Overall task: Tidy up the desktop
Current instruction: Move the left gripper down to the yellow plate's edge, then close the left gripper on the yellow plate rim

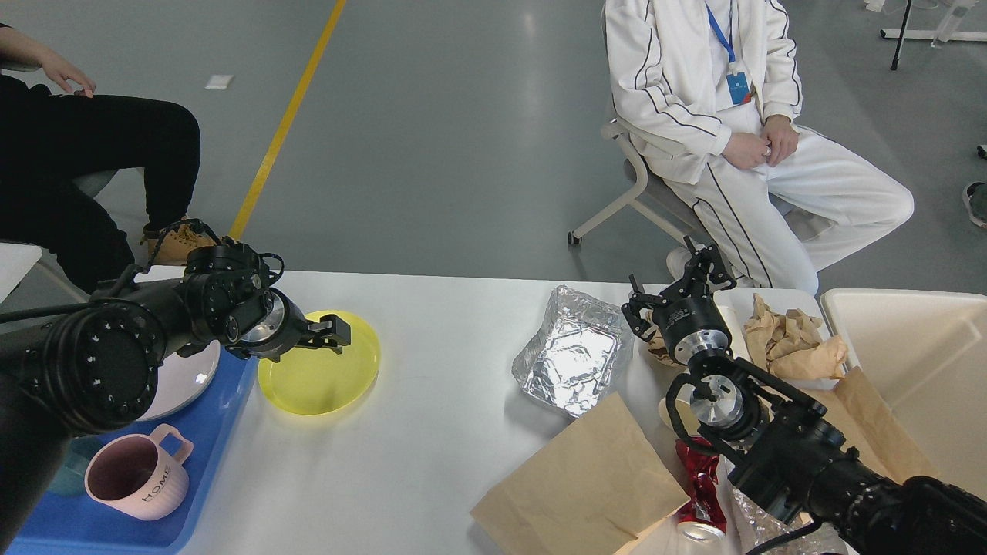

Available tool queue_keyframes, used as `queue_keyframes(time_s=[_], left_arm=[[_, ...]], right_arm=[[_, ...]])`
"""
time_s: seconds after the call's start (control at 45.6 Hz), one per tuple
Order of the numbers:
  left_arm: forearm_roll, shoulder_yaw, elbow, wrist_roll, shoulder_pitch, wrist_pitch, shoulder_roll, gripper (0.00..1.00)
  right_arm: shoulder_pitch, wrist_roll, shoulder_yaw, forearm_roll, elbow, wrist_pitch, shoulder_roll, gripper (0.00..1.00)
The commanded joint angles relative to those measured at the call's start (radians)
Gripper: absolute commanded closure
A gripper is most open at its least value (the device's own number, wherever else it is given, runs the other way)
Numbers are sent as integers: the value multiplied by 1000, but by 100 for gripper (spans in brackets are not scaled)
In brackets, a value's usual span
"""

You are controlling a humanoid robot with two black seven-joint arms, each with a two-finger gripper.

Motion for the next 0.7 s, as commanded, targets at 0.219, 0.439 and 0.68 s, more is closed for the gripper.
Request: queue_keyframes(time_s=[0.219, 0.439, 0.68], left_arm=[[-15, -15, -5, -17, 38, -3, 89, 4], [-20, -157, 0, -20, 107, 25, 169, 4], [-20, -329, 3, -89, 109, 118, 177, 4]], right_arm=[[0, 1, 0, 0, 2, -1, 0, 0], [0, 0, 0, 0, 0, -1, 0, 0], [0, 1, 0, 0, 0, -1, 0, 0]])
